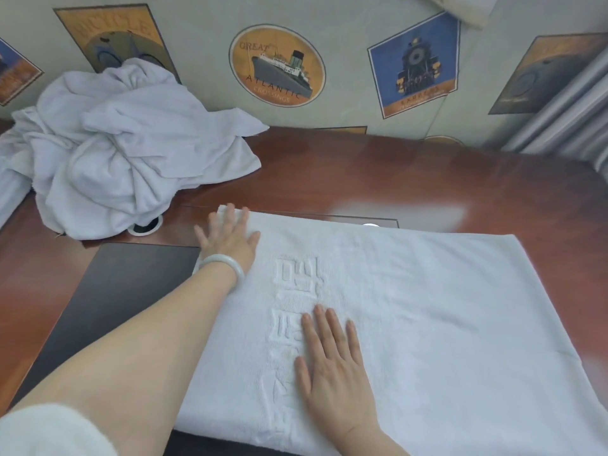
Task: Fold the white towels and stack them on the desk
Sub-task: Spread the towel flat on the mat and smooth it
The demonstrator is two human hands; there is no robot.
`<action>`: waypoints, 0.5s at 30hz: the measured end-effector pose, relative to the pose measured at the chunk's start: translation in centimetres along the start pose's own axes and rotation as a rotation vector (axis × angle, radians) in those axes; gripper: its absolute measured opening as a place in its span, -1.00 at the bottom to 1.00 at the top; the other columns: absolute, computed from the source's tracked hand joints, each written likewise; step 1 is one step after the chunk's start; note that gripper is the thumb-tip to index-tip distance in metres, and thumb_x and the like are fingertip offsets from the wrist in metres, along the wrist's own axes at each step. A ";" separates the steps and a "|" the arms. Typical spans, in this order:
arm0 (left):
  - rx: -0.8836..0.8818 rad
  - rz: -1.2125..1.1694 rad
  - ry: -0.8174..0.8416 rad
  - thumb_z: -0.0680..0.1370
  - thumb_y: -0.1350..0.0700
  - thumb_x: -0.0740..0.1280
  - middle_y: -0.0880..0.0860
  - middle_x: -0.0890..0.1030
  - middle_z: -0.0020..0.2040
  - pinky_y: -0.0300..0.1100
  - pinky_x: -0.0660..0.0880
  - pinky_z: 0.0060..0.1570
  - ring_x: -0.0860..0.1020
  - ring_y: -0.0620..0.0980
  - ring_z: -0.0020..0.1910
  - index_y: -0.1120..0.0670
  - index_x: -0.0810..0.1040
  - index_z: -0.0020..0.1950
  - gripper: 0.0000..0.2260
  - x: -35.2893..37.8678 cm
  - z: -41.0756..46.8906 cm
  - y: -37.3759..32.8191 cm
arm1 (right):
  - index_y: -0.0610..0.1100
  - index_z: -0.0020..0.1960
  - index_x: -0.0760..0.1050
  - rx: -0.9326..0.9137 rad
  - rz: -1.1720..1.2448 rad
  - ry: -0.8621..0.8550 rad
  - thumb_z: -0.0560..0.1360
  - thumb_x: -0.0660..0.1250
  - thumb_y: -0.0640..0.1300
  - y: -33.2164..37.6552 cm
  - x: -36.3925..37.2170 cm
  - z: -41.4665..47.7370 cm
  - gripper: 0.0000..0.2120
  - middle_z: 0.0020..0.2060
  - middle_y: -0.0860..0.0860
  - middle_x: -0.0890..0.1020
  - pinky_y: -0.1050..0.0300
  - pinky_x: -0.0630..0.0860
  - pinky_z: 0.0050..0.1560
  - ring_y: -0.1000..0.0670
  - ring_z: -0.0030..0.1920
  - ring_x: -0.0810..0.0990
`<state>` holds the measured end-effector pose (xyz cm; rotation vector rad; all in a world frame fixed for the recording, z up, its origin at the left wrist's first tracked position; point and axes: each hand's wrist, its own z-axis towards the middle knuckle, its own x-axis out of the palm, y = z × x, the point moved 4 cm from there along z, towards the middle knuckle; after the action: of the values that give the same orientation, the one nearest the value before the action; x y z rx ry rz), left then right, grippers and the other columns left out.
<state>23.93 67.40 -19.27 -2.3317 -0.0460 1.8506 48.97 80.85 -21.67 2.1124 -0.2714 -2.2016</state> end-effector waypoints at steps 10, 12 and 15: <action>0.111 0.006 -0.051 0.64 -0.21 -0.17 -0.10 -0.29 0.59 0.20 -0.23 0.51 -0.31 -0.07 0.56 -0.16 -0.22 0.60 -0.46 2.4 -5.2 1.3 | -0.11 0.52 0.29 -0.015 0.008 -0.066 0.53 0.14 0.10 -0.1 0.1 0.0 -0.39 0.52 -0.08 0.28 -0.16 0.13 0.43 -0.09 0.52 0.25; 0.130 0.025 -0.076 0.63 -0.22 -0.18 -0.09 -0.31 0.59 0.20 -0.23 0.51 -0.31 -0.06 0.56 -0.16 -0.23 0.59 -0.46 2.4 -5.4 1.0 | -0.11 0.39 0.49 -0.035 0.005 -0.134 0.47 0.18 0.11 0.4 -0.7 0.6 -0.44 0.36 -0.08 0.50 -0.17 0.23 0.34 -0.16 0.34 0.49; 0.124 0.013 -0.084 0.62 -0.22 -0.19 -0.09 -0.31 0.59 0.19 -0.25 0.51 -0.32 -0.05 0.56 -0.16 -0.22 0.60 -0.45 2.4 -5.3 1.0 | -0.08 0.19 0.58 0.044 0.018 -0.253 0.51 0.12 0.12 -0.1 -3.5 5.5 -0.56 0.05 -0.01 0.61 -0.11 0.27 0.20 -0.16 0.05 0.60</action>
<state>29.58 66.14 -20.62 -2.1769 0.0722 1.8991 43.68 81.94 -18.06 1.8409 -0.3557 -2.4732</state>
